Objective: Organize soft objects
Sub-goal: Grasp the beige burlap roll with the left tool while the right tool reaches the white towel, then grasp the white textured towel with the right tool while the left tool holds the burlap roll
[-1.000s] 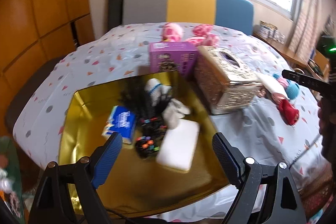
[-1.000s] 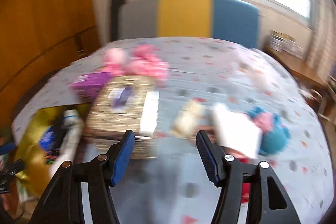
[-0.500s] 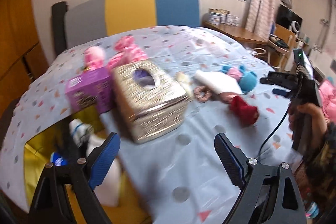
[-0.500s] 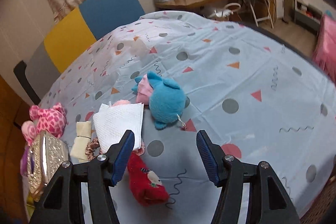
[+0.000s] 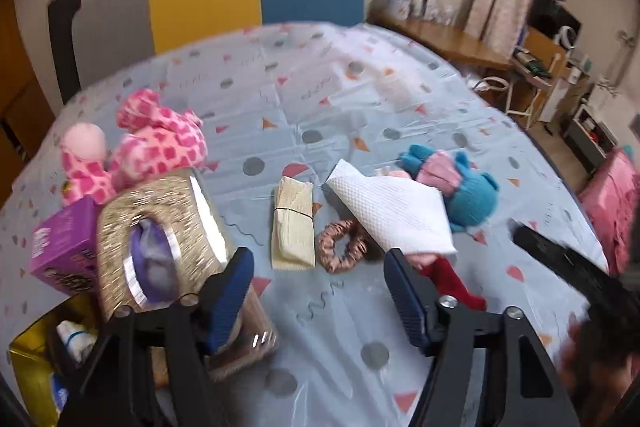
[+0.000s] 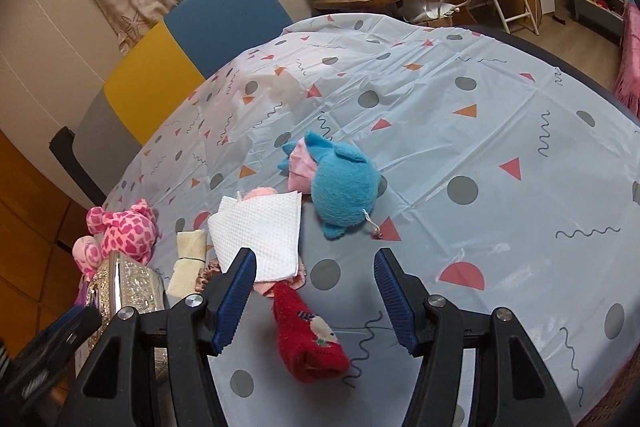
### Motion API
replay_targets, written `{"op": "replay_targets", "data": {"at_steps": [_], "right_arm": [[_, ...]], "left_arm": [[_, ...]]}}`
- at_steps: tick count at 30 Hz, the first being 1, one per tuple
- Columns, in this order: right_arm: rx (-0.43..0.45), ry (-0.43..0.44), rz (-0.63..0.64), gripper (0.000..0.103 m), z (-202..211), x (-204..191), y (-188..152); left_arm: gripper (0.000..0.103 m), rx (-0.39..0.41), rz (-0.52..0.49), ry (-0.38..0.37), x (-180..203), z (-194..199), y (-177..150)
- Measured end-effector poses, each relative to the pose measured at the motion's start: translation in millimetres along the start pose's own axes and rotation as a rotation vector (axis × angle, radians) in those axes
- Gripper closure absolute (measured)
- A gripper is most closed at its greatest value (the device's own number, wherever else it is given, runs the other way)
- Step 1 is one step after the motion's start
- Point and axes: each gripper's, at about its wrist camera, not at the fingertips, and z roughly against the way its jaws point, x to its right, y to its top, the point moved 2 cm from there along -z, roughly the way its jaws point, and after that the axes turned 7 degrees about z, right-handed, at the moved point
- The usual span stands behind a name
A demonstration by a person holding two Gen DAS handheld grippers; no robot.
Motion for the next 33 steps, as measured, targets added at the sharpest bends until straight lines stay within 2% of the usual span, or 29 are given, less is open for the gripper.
{"op": "replay_targets", "data": {"at_steps": [8, 12, 15, 18, 20, 24, 26, 27, 29, 30, 33], "right_arm": [[-0.027, 0.061, -0.020, 0.041, -3.5, -0.3, -0.1], [-0.039, 0.088, -0.035, 0.041, -5.0, 0.6, -0.1], [-0.045, 0.107, -0.048, 0.041, -5.6, 1.6, 0.2], [-0.046, 0.119, -0.057, 0.041, -5.1, 2.8, 0.0], [-0.048, 0.122, -0.062, 0.041, -5.2, 3.8, -0.2], [-0.059, 0.129, -0.070, 0.041, -7.4, 4.7, -0.5], [-0.061, 0.126, -0.070, 0.041, -7.7, 5.0, -0.7], [-0.060, 0.124, -0.069, 0.041, -7.7, 5.1, -0.6], [-0.058, 0.120, -0.071, 0.041, -7.7, 5.7, -0.8], [-0.058, 0.118, -0.072, 0.041, -7.8, 6.1, -0.9], [-0.056, 0.109, -0.089, 0.041, -7.2, 10.3, -1.2]], "left_arm": [[0.040, -0.162, 0.090, 0.077, -2.3, -97.9, 28.8], [0.040, -0.178, 0.067, 0.154, 0.9, -129.9, 35.6], [0.040, -0.195, 0.076, 0.153, 4.5, -142.9, 41.1], [0.051, -0.201, 0.026, 0.190, 12.4, -156.4, 46.5], [0.053, -0.226, 0.017, 0.210, 12.1, -167.8, 45.9], [0.054, -0.274, 0.065, 0.229, -0.3, -184.2, 41.5], [0.070, -0.271, 0.058, 0.241, -1.5, -189.3, 39.1], [0.071, -0.265, 0.042, 0.254, 0.0, -190.5, 37.3], [0.076, -0.243, 0.006, 0.244, 7.9, -188.2, 36.7], [0.084, -0.235, -0.019, 0.238, 13.4, -185.5, 36.2], [0.084, -0.199, -0.027, 0.177, 23.3, -170.3, 36.0]]}}
